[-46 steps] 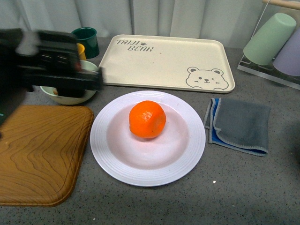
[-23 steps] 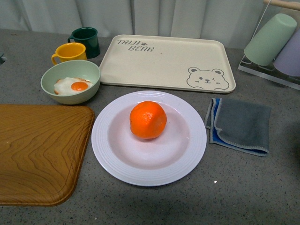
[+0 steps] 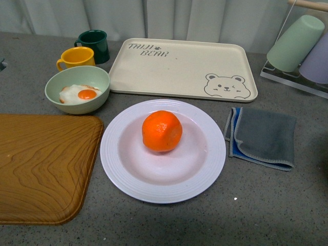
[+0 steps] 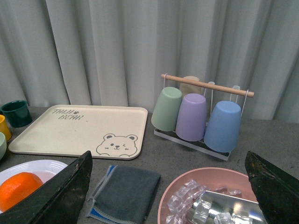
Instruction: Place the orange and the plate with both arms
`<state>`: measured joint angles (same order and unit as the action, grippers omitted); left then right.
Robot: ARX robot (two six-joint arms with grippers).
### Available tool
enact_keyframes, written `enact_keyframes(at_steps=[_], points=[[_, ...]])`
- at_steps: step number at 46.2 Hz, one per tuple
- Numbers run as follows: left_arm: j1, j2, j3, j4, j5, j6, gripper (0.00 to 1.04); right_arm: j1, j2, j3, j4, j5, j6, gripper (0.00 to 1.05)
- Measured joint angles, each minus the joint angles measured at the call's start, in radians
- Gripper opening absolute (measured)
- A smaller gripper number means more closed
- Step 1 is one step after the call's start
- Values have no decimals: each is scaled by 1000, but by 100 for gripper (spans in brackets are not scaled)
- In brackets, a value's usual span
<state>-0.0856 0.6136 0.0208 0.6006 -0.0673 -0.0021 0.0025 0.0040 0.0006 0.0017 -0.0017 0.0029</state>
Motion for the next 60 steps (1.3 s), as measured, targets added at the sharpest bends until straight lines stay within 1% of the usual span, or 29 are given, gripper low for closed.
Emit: enact_keyframes(at_steps=[1,2,7,13,35,48,51,52,60], points=[[30,-22,0,-23,37,0,4,0,0,0,0,0,0,95],[47,-37,0,-33,51,0,4,0,0,0,0,0,0,95],[81,-108,0,-100,61,0,4,0,0,0,0,0,0,95],[83,-190,0,-178,65,0,4,0,0,0,0,0,0,95],[83,-375,0,-358,66,0,4,0,0,0,0,0,0,95],[83,-445,0,-429,66,0,4,0,0,0,0,0,0,95],[83,-551,0,-570,67,0,4,0,0,0,0,0,0,95],[83,-572,0,-586,67,0,4,0,0,0,0,0,0,95],[83,-608,0,-598,67,0,4,0,0,0,0,0,0,95]])
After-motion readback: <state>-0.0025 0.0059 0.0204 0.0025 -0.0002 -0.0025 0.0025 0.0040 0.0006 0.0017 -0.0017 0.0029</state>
